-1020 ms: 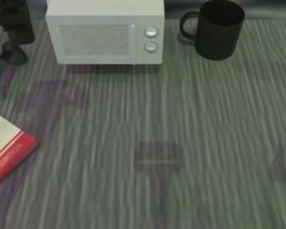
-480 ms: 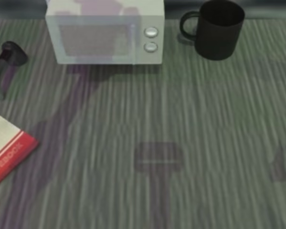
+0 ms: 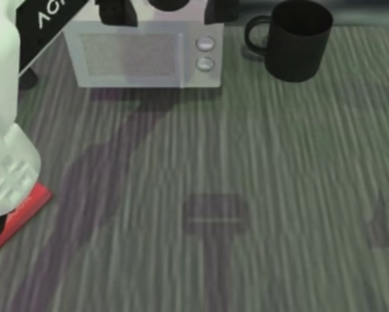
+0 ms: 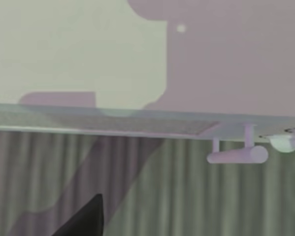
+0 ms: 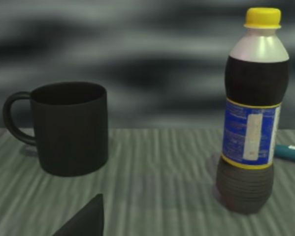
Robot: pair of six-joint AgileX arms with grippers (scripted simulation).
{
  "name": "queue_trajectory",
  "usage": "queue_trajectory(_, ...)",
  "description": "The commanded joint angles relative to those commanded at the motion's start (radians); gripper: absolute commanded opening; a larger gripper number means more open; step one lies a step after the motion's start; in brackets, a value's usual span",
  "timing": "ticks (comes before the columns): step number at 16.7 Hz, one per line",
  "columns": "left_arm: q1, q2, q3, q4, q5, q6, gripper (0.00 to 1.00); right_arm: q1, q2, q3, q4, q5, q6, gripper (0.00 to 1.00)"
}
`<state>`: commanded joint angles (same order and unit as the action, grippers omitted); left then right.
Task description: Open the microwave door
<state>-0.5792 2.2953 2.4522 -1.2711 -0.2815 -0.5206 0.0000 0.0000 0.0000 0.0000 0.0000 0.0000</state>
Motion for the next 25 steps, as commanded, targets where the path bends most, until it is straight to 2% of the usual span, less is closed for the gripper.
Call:
queue_trajectory(6,0.005,0.005,-0.002,0.004,0.002,0.001,1.0,0.0,0.0,0.0,0.0,0.0,0.0,1.0)
queue_trajectory(14,0.043,0.094,-0.108,0.213,0.021,0.041,1.0,0.0,0.0,0.0,0.0,0.0,0.0,1.0)
queue_trajectory(18,0.046,0.099,-0.114,0.223,0.022,0.043,1.0,0.0,0.0,0.0,0.0,0.0,0.0,1.0)
queue_trajectory(25,0.046,0.099,-0.114,0.223,0.022,0.043,0.47,0.0,0.0,0.0,0.0,0.0,0.0,1.0)
